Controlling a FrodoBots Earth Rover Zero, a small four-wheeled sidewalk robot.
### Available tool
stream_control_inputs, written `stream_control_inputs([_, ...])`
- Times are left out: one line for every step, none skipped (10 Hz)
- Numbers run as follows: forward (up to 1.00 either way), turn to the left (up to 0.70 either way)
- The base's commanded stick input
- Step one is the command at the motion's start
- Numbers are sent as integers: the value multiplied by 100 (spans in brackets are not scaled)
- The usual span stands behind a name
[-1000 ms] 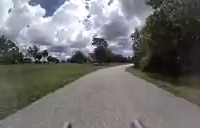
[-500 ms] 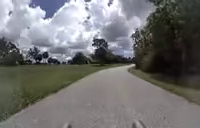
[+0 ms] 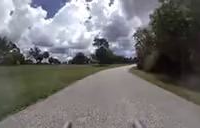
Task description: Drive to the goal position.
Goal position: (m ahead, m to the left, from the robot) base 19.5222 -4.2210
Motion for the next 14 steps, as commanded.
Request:
stream_control_inputs([70, 1])
stream_control_inputs([70, 1])
stream_control_inputs([70, 1])
stream_control_inputs([70, 1])
stream_control_inputs([70, 1])
stream_control_inputs([70, 1])
stream_control_inputs([70, 1])
stream_control_inputs([70, 1])
stream_control_inputs([70, 1])
stream_control_inputs([70, 1])
stream_control_inputs([70, 1])
stream_control_inputs([70, 1])
stream_control_inputs([70, 1])
stream_control_inputs([70, 1])
